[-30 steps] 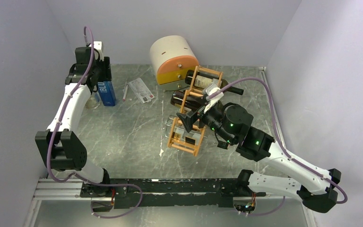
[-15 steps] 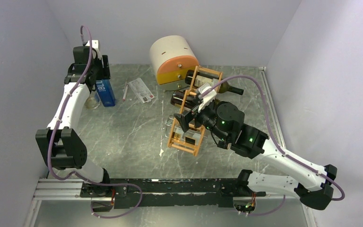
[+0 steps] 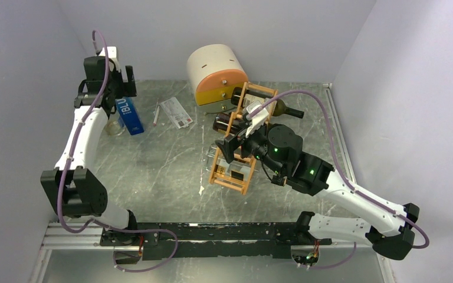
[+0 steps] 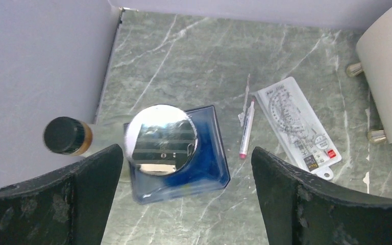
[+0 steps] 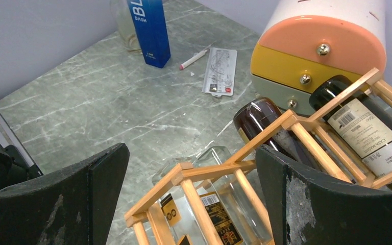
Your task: Take the wine bottle off the wine rack
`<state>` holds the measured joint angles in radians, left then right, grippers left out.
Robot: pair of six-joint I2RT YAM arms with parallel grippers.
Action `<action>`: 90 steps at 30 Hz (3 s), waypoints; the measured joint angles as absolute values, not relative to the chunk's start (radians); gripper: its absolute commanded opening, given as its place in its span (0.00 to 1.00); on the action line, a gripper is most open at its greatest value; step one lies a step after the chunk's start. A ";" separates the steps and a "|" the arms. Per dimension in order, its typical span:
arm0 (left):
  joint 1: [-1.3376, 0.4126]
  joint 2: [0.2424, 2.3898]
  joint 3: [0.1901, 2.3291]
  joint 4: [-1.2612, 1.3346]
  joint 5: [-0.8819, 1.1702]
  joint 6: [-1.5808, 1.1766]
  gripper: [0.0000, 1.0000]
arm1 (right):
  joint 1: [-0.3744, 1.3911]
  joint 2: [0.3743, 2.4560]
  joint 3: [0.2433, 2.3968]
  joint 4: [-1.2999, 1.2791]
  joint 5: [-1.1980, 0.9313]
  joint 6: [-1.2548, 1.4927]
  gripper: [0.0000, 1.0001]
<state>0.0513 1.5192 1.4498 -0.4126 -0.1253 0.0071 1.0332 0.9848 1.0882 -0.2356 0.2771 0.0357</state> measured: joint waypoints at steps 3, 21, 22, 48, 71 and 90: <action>0.051 1.477 1.450 -0.413 -0.127 0.007 1.00 | 1.033 0.984 1.088 -0.242 0.285 0.049 1.00; 0.010 1.125 1.362 -0.341 -0.131 -0.045 0.98 | 1.023 0.960 1.194 -0.544 0.709 0.243 1.00; -0.004 1.118 1.357 -0.339 -0.125 -0.045 0.97 | 1.014 0.950 1.203 -0.570 0.738 0.260 1.00; -0.371 1.168 1.210 -0.252 0.091 -0.034 0.94 | 0.503 0.959 1.032 -1.189 0.514 1.164 0.98; -0.429 1.215 1.211 -0.253 0.114 -0.061 0.91 | 0.503 0.958 0.844 -1.234 0.197 1.692 0.73; -0.436 1.224 1.214 -0.258 0.141 -0.080 0.89 | 0.597 1.029 0.854 -1.180 0.198 1.855 0.66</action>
<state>-0.4362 1.2240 1.2144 -0.2577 0.1413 -0.0795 0.5968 1.0286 0.8536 -1.1801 0.1978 1.8545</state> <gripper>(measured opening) 0.888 0.665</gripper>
